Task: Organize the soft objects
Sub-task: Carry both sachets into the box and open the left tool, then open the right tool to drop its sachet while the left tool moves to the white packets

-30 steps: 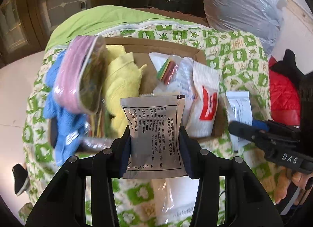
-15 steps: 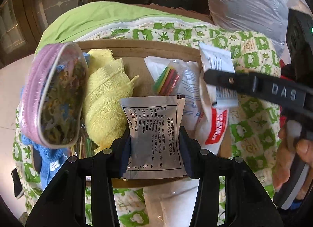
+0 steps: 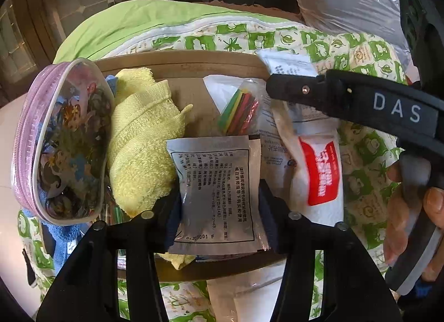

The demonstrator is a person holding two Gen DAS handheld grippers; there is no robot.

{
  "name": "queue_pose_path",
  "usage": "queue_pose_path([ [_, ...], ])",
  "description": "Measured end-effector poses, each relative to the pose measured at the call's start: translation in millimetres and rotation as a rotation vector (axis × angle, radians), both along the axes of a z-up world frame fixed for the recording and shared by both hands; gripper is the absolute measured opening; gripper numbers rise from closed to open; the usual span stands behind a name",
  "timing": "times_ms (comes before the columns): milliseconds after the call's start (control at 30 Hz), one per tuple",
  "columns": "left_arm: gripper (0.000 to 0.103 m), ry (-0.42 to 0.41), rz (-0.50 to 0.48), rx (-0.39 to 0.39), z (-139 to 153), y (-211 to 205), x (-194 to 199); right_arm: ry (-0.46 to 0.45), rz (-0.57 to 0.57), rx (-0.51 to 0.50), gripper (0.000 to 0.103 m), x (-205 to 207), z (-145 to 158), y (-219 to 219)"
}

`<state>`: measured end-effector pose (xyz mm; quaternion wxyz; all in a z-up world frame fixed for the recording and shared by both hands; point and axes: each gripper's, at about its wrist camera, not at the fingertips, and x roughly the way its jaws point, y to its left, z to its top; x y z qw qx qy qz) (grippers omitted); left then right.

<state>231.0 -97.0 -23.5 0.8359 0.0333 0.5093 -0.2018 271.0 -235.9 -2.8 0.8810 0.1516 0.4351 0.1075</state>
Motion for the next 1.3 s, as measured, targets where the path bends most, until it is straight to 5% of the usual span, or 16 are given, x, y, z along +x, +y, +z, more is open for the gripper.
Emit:
queue_pose_path([
  [400,0.068,-0.03,0.009,-0.013,12.2,2.5,-19.5,-0.069,-0.03,0.033,0.062,-19.4,18.2,-8.4],
  [500,0.068,-0.043,-0.002,0.002,15.4,1.5,-26.6,-0.079,-0.009,0.021,0.078,-23.6,19.4,-5.5],
  [667,0.068,-0.045,-0.012,0.0,16.6,12.3,-49.2,-0.078,-0.003,0.017,0.079,-31.1,15.7,-2.5],
  [1300,0.068,0.139,0.045,-0.112,-49.6,72.2,-143.3,0.149,0.074,0.082,0.079,-143.1,-51.3,19.5],
])
